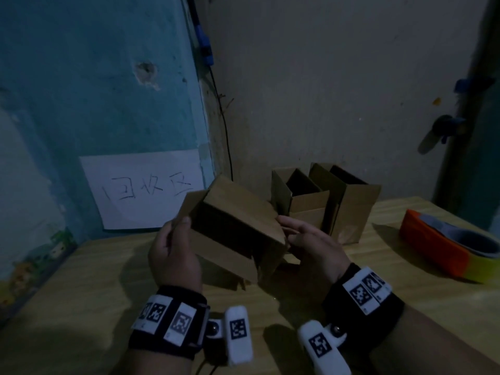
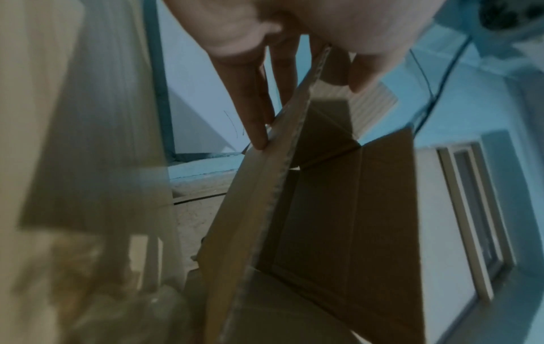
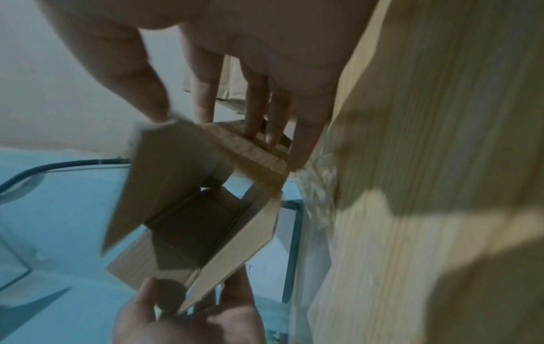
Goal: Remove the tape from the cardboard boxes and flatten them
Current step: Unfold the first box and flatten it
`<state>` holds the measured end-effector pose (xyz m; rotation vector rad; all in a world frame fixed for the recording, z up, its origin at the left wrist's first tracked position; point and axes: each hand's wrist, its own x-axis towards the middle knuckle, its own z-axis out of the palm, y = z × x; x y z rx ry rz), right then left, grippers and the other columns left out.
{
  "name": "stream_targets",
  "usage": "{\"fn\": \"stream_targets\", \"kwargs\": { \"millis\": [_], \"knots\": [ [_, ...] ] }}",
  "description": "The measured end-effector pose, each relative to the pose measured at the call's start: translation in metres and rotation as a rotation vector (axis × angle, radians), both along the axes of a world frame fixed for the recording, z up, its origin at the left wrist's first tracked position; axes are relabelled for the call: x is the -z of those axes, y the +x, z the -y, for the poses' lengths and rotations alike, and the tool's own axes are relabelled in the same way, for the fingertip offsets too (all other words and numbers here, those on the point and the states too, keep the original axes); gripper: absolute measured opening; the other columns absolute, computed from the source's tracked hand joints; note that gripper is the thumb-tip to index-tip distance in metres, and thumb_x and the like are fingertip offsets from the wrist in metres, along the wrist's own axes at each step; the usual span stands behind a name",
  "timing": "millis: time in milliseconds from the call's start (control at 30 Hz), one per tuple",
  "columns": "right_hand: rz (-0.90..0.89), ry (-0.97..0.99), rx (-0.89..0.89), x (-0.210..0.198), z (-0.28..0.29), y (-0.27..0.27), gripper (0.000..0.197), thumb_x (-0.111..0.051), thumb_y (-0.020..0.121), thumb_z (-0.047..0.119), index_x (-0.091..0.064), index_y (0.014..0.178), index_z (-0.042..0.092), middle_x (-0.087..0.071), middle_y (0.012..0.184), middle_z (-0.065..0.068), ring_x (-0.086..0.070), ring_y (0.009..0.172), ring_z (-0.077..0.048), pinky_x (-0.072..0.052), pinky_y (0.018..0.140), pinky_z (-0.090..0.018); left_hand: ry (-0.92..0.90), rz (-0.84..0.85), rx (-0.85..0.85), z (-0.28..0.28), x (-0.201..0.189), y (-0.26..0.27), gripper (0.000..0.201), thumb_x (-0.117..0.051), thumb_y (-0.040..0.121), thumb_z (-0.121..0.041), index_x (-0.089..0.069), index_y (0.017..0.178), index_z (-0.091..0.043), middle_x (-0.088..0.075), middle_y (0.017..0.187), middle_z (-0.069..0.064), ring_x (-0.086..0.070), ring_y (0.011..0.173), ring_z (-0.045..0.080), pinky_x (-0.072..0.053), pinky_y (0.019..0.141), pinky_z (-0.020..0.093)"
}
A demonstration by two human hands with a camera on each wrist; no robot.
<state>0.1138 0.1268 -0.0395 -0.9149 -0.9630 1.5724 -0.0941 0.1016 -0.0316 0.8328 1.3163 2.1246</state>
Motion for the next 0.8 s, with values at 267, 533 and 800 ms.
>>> {"fn": "stream_targets", "kwargs": {
  "millis": [267, 533, 800],
  "knots": [
    [-0.199, -0.073, -0.023, 0.003, 0.004, 0.000, 0.037, -0.066, 0.092, 0.031, -0.065, 0.126, 0.015, -0.068, 0.097, -0.012, -0.069, 0.082, -0.025, -0.059, 0.064, -0.040, 0.069, 0.325, 0.026, -0.004, -0.007, -0.002, 0.011, -0.065, 0.096, -0.021, -0.070, 0.087, -0.025, -0.070, 0.089, -0.003, -0.067, 0.086, 0.013, -0.051, 0.070, 0.030],
    [-0.228, -0.100, -0.156, 0.013, -0.001, 0.001, 0.073, -0.092, 0.052, 0.059, -0.077, 0.111, 0.019, -0.059, 0.136, -0.028, -0.056, 0.124, -0.051, -0.040, 0.101, -0.075, 0.161, 0.271, 0.161, -0.006, -0.002, -0.005, 0.017, -0.057, 0.096, -0.009, -0.072, 0.092, -0.015, -0.077, 0.084, -0.001, -0.072, 0.089, 0.020, -0.053, 0.077, 0.033],
    [-0.203, -0.032, -0.113, 0.014, -0.007, 0.000, 0.098, -0.100, 0.046, 0.040, -0.062, 0.131, 0.007, -0.067, 0.124, -0.025, -0.067, 0.110, -0.044, -0.055, 0.090, -0.057, 0.160, 0.263, 0.274, -0.001, -0.008, -0.005, 0.024, -0.049, 0.100, -0.013, -0.073, 0.098, -0.014, -0.080, 0.088, 0.001, -0.072, 0.099, 0.021, -0.051, 0.081, 0.033]
  ]
}}
